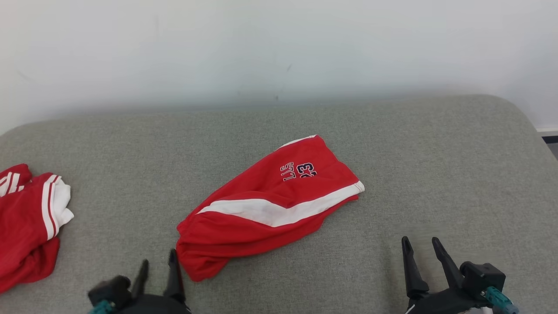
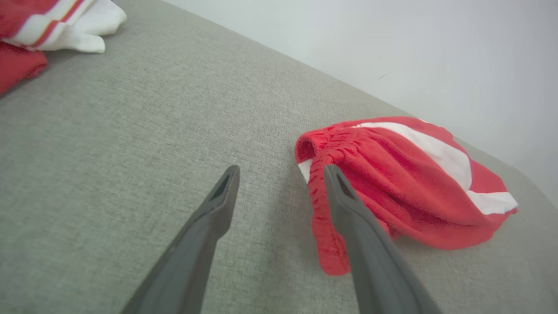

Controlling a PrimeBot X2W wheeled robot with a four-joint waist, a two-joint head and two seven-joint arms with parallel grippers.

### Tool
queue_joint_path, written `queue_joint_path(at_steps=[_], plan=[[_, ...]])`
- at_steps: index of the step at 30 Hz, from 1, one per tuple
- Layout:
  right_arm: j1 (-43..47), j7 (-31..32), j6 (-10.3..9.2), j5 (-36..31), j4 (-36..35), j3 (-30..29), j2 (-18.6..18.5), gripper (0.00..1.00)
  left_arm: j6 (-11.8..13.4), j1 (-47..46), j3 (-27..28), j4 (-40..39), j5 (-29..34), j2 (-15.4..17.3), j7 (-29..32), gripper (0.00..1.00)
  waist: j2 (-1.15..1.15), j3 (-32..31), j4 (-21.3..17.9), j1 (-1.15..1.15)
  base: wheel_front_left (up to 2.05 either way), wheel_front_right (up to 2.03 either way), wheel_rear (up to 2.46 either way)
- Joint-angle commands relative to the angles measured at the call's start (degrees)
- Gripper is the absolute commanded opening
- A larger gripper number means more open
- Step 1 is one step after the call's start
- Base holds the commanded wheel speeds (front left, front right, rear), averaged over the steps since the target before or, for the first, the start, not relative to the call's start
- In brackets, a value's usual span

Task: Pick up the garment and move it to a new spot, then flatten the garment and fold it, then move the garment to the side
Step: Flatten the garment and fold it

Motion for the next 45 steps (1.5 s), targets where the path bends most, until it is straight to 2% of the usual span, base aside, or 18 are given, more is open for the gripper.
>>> queue_joint_path(at_steps=[1,6,9,17,22,25,26,27,28,31,35,40,44,45], plan=[[0.61,-0.22,-0.12,-0.31,-0.26,-0.24,-0.07,1.0,0.3,-0.13,0.44,-1.39,0.15,1.05,-0.13,1.0,0.0,-0.14,-0.18,0.0,0.0,0.0,0.0],[0.94,0.2,-0.12,-0.58,-0.47,-0.34,-0.05,1.0,1.75,-4.45,-1.0,-6.71,3.36,4.48,2.85,1.0,0.0,-0.45,-0.58,0.0,0.0,0.0,0.0],[0.7,0.45,-0.12,-0.41,-0.68,0.35,-0.05,1.0,2.16,-7.77,-3.6,-6.58,5.41,5.81,8.39,1.0,0.0,-0.45,-1.29,0.0,0.0,0.0,0.0],[0.28,0.9,-0.12,-0.35,-1.55,1.2,-0.04,1.0,1.91,-16.65,-11.08,2.64,10.86,8.34,21.84,1.0,0.0,0.67,-4.92,0.0,0.0,0.0,0.0],[0.74,0.76,-0.12,-0.6,-1.79,0.46,-0.04,1.0,2.86,-17.41,-12.32,6.62,11.83,7.92,23.45,1.0,0.0,1.3,-6.1,0.0,0.0,0.0,0.0],[0.82,0.71,-0.12,-0.66,-1.73,0.16,-0.05,1.0,2.51,-17.36,-13.53,8.39,12.42,7.45,23.56,1.0,0.0,1.39,-6.02,0.0,0.0,0.0,0.0],[0.78,0.7,-0.12,-0.6,-1.72,0.12,-0.06,1.0,2.2,-17.29,-13.92,8.83,12.61,7.22,23.53,0.8,0.0,1.37,-5.89,0.0,0.0,0.0,0.0],[0.66,0.67,-0.12,-0.5,-1.75,0.24,-0.05,1.0,2.14,-17.27,-14.28,9.01,12.8,7.04,23.01,0.43,0.0,1.34,-5.68,0.0,0.0,0.0,0.0],[0.54,0.67,-0.12,-0.35,-1.75,0.37,-0.05,1.0,2.08,-17.2,-14.5,9.12,13.0,6.92,22.44,0.0,0.0,1.31,-5.48,0.0,0.0,0.0,0.0],[0.43,0.64,-0.12,-0.16,-1.77,0.56,-0.04,1.0,2.2,-16.57,-14.43,8.89,12.72,6.34,20.65,0.0,0.0,1.23,-5.05,0.0,0.0,0.0,0.0],[0.9,0.51,-0.12,-0.07,-1.85,0.11,-0.08,1.0,3.23,-14.67,-13.34,6.26,12.43,6.07,15.04,0.0,0.0,1.28,-3.96,0.0,0.0,0.0,0.0],[1.16,0.5,-0.12,-0.44,-1.89,-0.74,-0.08,1.0,5.15,-10.07,-12.12,-0.37,12.33,6.38,8.12,0.0,0.0,1.4,-2.29,0.0,0.0,0.0,0.0],[1.14,0.82,-0.12,-0.68,-2.12,-0.94,-0.04,1.0,6.51,-4.74,-13.58,-6.5,13.26,6.29,6.13,0.0,0.0,1.7,-0.83,0.0,0.0,0.0,0.0],[1.09,0.85,-0.12,-0.7,-2.17,-1.09,-0.06,1.0,6.53,-3.55,-14.19,-8.04,13.37,5.95,5.78,0.05,0.0,1.82,-0.4,0.0,0.0,0.0,0.0]])
